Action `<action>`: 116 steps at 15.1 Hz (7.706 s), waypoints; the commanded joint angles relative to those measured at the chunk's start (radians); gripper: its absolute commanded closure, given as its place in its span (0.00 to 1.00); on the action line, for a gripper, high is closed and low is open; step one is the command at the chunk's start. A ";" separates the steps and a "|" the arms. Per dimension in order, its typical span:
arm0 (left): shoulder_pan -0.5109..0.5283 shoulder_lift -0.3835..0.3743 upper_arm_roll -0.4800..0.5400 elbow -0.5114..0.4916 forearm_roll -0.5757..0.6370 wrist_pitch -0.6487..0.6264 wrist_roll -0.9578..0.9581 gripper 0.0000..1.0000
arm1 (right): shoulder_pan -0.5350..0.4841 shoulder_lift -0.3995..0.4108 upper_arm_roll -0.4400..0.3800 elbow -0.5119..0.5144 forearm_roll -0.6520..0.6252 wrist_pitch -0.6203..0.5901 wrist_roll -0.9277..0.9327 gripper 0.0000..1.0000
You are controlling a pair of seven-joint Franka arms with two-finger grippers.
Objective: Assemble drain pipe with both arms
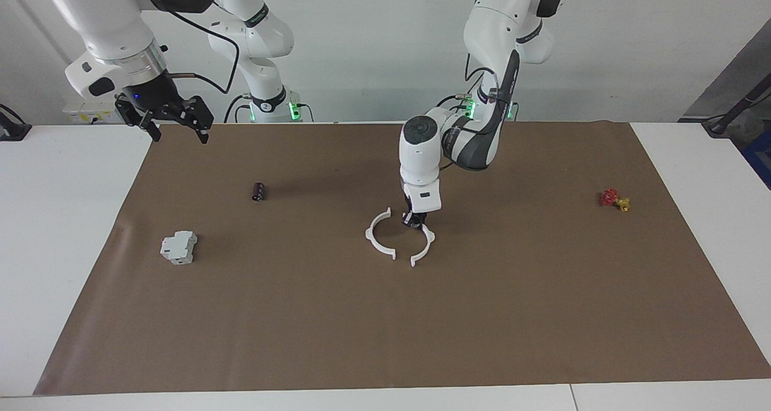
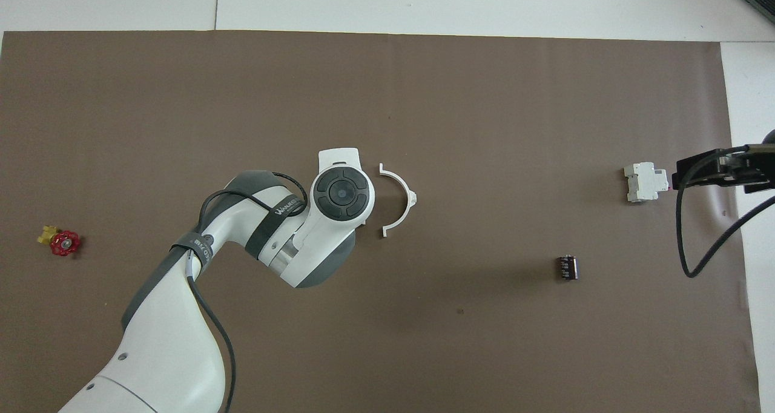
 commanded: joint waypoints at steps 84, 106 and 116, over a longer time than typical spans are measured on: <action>0.595 -0.422 0.001 0.254 -0.129 -0.771 1.610 0.00 | -0.007 -0.002 0.003 -0.004 0.016 -0.010 0.012 0.00; 0.539 -0.419 0.056 0.268 -0.170 -0.766 1.520 0.00 | -0.007 -0.002 0.003 -0.004 0.016 -0.010 0.012 0.00; 0.537 -0.388 0.067 0.312 -0.172 -0.769 1.513 0.00 | -0.007 -0.002 0.003 -0.004 0.016 -0.008 0.012 0.00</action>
